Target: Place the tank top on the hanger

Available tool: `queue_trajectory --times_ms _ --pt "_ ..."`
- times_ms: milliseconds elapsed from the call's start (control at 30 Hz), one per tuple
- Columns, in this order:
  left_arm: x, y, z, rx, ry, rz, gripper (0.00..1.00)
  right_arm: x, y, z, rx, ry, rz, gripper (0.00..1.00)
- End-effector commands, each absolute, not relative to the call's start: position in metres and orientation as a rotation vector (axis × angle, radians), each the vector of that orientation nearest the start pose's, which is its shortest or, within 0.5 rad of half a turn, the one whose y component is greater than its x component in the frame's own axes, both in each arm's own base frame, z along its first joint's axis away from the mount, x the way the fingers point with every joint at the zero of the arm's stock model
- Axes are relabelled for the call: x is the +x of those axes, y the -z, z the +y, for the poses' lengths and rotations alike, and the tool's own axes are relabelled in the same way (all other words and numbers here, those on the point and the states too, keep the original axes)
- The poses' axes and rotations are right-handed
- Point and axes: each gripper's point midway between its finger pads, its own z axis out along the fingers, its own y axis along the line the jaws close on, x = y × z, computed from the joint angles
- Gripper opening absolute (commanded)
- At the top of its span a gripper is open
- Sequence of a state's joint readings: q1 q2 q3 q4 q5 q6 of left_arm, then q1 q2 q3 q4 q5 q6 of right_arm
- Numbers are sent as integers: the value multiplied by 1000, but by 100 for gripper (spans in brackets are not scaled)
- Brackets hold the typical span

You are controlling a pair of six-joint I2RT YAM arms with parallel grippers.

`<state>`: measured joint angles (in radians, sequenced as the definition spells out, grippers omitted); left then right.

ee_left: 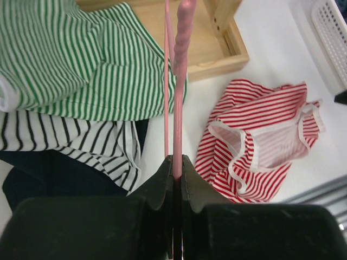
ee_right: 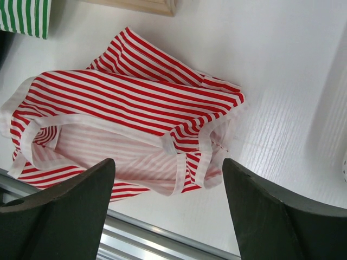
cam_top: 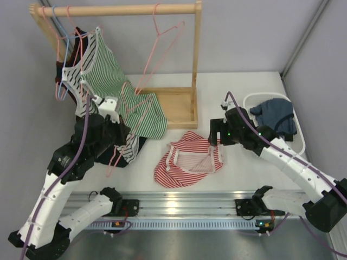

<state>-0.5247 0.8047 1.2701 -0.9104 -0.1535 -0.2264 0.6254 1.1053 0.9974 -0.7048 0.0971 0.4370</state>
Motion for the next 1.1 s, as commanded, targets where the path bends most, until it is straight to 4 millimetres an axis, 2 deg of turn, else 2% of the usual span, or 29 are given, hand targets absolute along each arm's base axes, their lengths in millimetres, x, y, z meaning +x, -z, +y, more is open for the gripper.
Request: queue_trajectory --times_ms 0,133,300,400,533,800,933,1000,1067 --pt "190 -306 -121 305 454 2097 0 249 -199 169 -162 -372 2348 80" --pt "172 -301 -135 407 569 2106 0 249 -195 166 -163 -350 2363 80" --pt "154 -309 -146 513 672 2062 0 246 -197 167 -168 -362 2370 80" --pt "149 -311 -152 550 721 2058 0 242 -195 170 -177 -388 2379 74" --pt "138 -310 -168 625 837 2052 0 233 -180 166 -171 -384 2408 65" --pt "136 -308 -184 699 909 2075 0 217 -156 170 -152 -437 2431 43" --pt "137 -297 -194 741 915 2111 0 214 -141 173 -136 -442 2442 43" --pt "143 -290 -198 740 881 2130 0 217 -139 178 -113 -455 2432 42" --pt "139 -285 -208 778 868 2148 0 219 -140 181 -102 -448 2418 42"
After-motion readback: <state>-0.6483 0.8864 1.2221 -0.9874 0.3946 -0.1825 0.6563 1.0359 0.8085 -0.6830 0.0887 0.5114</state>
